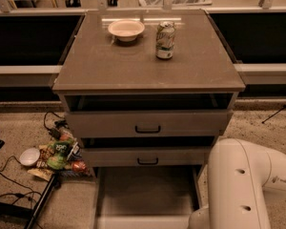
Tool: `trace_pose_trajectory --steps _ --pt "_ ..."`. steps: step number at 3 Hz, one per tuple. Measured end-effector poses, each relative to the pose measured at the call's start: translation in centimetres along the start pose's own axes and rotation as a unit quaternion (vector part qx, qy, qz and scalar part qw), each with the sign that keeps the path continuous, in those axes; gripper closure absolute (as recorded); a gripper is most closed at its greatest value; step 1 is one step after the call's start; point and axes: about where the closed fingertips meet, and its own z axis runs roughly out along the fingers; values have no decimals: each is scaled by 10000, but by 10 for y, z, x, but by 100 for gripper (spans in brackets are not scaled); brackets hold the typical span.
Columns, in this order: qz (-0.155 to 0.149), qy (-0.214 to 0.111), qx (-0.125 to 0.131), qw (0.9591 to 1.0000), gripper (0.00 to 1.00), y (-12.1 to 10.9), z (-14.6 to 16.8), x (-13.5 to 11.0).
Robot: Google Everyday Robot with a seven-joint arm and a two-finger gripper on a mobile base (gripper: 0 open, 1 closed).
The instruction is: Open bottom drawer
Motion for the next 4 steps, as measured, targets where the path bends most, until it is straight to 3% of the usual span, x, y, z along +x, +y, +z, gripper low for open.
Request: trace_pose_trajectory --steps 1,2,3,4 --pt "1 4 -14 10000 17 1 1 1" --pt "-211 -23 -30 9998 0 7 -10 -4" --pt "-501 150 -14 9986 0 10 -44 -13" --pt "-613 383 41 9974 0 17 -101 -21"
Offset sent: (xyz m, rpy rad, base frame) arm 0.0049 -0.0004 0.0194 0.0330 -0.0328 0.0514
